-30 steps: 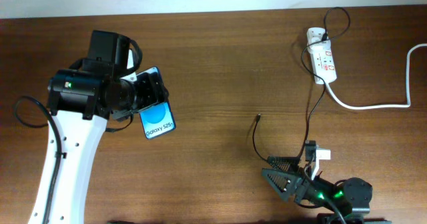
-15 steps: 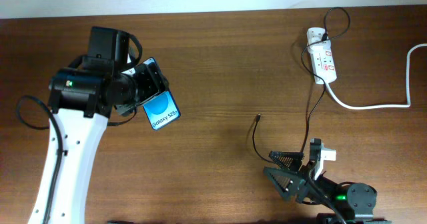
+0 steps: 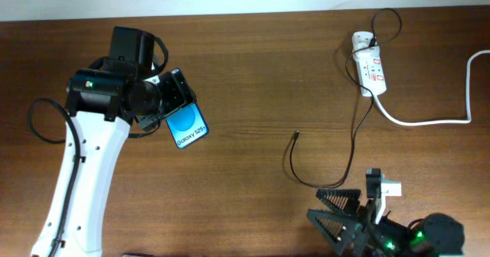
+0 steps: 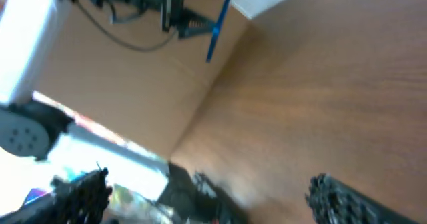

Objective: Plug charger to phone and switch on socket

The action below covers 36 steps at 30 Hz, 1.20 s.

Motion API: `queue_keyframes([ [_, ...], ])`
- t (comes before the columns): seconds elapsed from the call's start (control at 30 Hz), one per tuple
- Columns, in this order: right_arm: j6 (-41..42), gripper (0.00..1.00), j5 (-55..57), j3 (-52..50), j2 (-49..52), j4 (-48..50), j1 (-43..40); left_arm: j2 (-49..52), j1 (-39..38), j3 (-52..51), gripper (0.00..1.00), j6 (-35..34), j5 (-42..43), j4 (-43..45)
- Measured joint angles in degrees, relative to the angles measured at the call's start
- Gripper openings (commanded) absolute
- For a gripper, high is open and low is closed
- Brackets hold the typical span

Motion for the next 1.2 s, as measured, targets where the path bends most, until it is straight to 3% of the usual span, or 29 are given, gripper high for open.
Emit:
queue_keyframes([
  [0.23, -18.93, 0.98, 12.04, 23.06, 13.88, -32.04, 0.02, 0.00, 0.00, 0.00, 0.32, 0.00, 0.17, 0.00],
  [0.37, -24.83, 0.98, 16.81, 31.89, 18.05, -36.39, 0.04, 0.00, 0.00, 0.00, 0.31, 0.00, 0.33, 0.00],
  [0.57, -27.54, 0.98, 19.17, 32.83, 18.34, -36.59, 0.04, 0.00, 0.00, 0.00, 0.31, -0.17, 1.49, 0.04],
  [0.67, -27.96, 0.98, 19.52, 31.10, 18.34, -33.31, 0.04, 0.00, -0.02, 0.00, 0.31, -1.44, 2.27, 0.07],
  [0.83, -25.31, 0.98, 17.42, 22.27, 18.60, -19.34, 0.04, 0.00, -0.02, 0.00, 0.31, -2.97, 2.51, 0.09],
  [1.03, -15.98, 0.98, 12.33, 7.39, 19.19, -0.20, 0.04, 0.00, -0.02, 0.00, 0.29, -4.50, 2.54, 0.07],
  [1.2, -8.55, 0.98, 10.34, 2.10, 19.30, 12.85, 0.04, 0.00, -0.02, 0.00, 0.30, -5.62, 2.47, 0.66],
])
